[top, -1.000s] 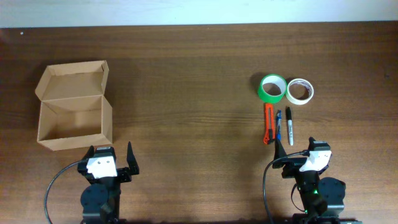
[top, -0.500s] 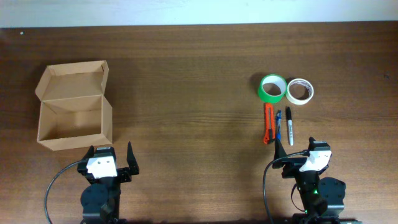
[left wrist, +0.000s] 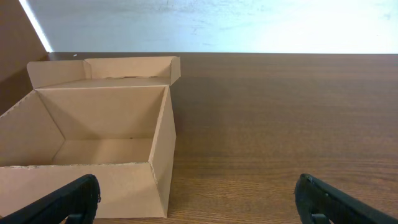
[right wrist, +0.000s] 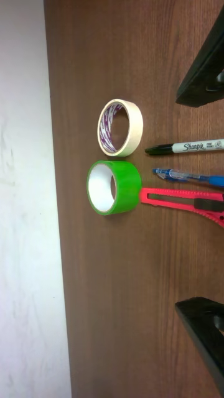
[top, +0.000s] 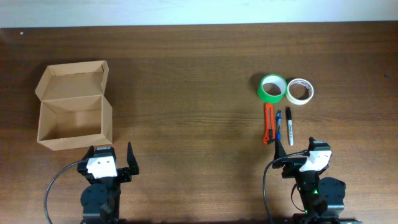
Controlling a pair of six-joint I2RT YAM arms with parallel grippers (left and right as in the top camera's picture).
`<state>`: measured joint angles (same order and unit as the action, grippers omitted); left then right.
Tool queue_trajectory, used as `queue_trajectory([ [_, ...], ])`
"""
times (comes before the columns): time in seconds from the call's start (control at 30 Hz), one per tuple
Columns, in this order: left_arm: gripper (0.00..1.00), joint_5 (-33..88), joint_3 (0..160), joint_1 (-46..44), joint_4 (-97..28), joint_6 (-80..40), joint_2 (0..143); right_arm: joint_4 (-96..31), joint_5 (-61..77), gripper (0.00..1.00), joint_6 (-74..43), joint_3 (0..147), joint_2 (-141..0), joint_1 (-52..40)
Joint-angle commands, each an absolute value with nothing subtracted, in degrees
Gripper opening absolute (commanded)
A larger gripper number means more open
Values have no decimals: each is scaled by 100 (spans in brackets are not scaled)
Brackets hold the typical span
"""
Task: Pack container
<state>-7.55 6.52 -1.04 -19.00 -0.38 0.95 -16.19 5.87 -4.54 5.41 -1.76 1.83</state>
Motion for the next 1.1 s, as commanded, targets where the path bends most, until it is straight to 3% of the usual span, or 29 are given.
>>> queue_trajectory([
  [0.0,100,-794,587,-69,-1868,1,30,-1603,537,99,-486,493,-134,152],
  [0.33,100,-578,589,-69,-1664,-375,40,-1555,449,99,-495,493,-134,152],
  [0.47,100,-410,773,-69,-1671,-751,73,-1413,1004,99,-1608,589,-137,152],
  [0.6,100,-593,1505,-67,-1697,-746,574,-1509,1140,99,-1614,1002,-327,158],
  [0.77,100,-694,3183,-64,-2034,-534,2403,-1828,895,99,-1258,2268,-1466,158],
  [1.07,100,-397,8315,427,-4298,-204,6777,-4416,178,99,-189,6486,-5052,792],
])
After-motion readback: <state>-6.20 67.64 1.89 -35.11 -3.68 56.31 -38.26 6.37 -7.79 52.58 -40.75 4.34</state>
